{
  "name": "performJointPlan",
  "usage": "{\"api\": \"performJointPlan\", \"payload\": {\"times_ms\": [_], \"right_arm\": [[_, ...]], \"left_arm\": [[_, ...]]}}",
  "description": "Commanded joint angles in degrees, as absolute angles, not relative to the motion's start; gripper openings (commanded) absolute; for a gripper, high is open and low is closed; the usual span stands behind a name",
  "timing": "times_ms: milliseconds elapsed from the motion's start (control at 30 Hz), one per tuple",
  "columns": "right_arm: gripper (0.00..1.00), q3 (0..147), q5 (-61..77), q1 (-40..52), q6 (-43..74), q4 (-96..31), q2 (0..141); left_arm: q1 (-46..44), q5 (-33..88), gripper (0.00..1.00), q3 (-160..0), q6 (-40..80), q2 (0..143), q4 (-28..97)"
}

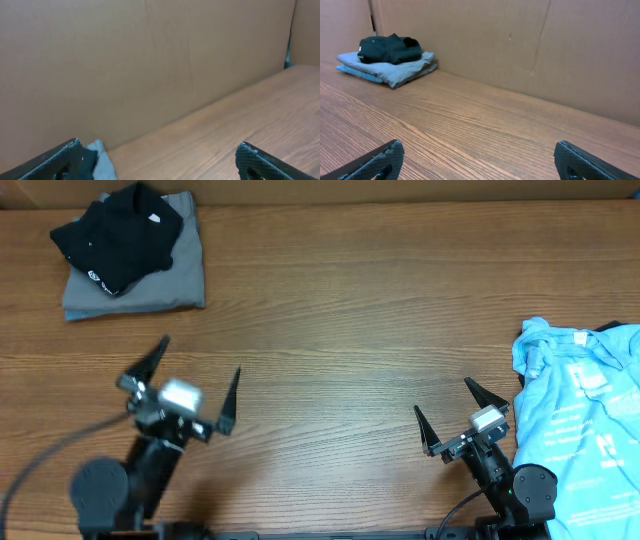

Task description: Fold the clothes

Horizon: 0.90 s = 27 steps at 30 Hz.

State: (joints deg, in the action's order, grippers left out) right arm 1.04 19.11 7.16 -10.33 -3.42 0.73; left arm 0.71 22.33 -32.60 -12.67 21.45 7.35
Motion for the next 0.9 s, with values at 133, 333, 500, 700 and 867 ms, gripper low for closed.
{"api": "performJointPlan", "payload": {"times_ms": [133,333,500,700,867], "right_arm": [[1.00,0.4,19.2,7.2,-10.1,-3.1,0.2],[1.00,0.4,19.2,7.2,-10.1,-3.1,0.2],[1.00,0.4,19.2,7.2,-10.1,-3.1,0.2],[1.00,0.4,19.2,7.2,-10.1,-3.1,0.2],[1.00,0.4,19.2,7.2,-10.1,-3.1,0.2]], "left_arm": [[0.4,21.8,1.00,-14.8,-17.3,5.2,-3.0],[0.4,21.6,1.00,-7.7,-17.8,0.2,-6.0],[0.3,20.8,1.00,-0.7,-17.8,0.2,-10.3],[0.3,21.0,1.00,-0.3,-17.8,0.2,2.1],[0.3,21.0,1.00,-0.3,-17.8,0.2,2.6]]}}
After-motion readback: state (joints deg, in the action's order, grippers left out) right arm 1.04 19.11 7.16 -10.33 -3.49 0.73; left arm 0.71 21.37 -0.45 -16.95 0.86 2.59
